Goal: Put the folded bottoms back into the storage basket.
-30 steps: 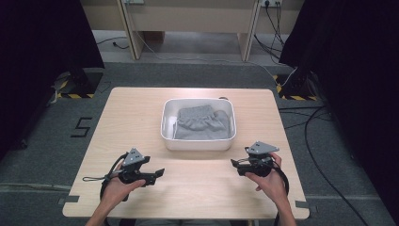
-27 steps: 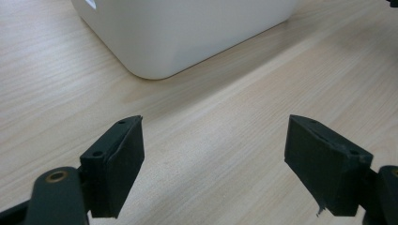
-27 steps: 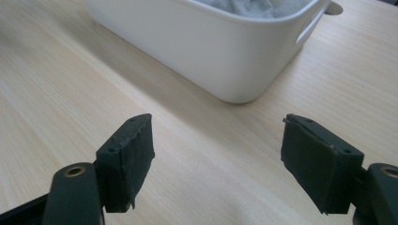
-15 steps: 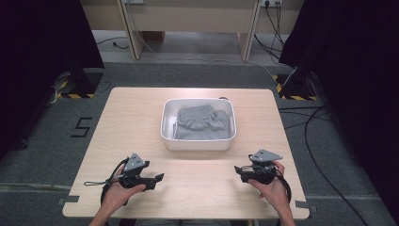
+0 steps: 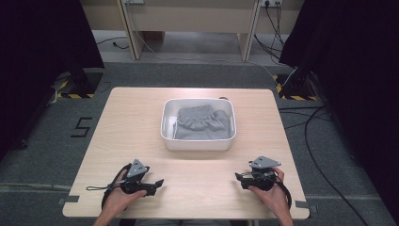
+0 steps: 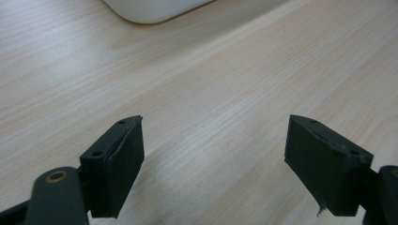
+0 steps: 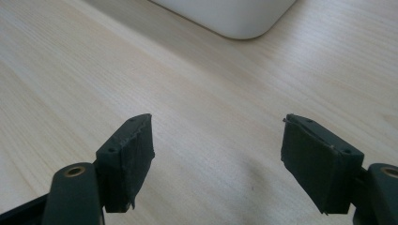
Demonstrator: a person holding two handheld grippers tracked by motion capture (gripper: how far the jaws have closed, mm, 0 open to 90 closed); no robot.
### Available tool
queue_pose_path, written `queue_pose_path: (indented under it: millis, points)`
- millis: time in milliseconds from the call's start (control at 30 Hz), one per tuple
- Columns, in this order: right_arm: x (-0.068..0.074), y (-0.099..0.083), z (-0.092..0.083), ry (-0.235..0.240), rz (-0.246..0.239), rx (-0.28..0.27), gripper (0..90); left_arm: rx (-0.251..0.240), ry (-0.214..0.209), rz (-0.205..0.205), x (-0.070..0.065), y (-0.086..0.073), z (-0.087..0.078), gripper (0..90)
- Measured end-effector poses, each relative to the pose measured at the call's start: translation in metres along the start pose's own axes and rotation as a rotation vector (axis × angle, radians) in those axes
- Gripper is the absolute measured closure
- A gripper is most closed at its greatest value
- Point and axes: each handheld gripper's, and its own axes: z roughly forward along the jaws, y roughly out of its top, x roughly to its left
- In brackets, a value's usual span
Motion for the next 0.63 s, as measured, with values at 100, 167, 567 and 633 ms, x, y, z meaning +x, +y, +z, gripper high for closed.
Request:
queue_pose_path:
  millis: [100,167,567,633]
  points:
    - [0.001,-0.003,0.0,0.004,0.007,0.003,26.3,0.006,0.007,0.006,0.0,-0.003,0.0,19.2]
    - [0.002,-0.006,0.0,0.007,0.013,0.012,25.0,0.01,0.011,0.009,0.0,-0.005,-0.001,18.9]
    - [0.0,-0.021,0.007,0.003,0.031,0.041,18.6,0.031,0.042,0.035,0.0,-0.013,0.001,14.9]
    - [-0.001,-0.023,0.007,0.007,0.029,0.028,18.2,0.032,0.041,0.034,0.0,-0.013,0.001,14.4]
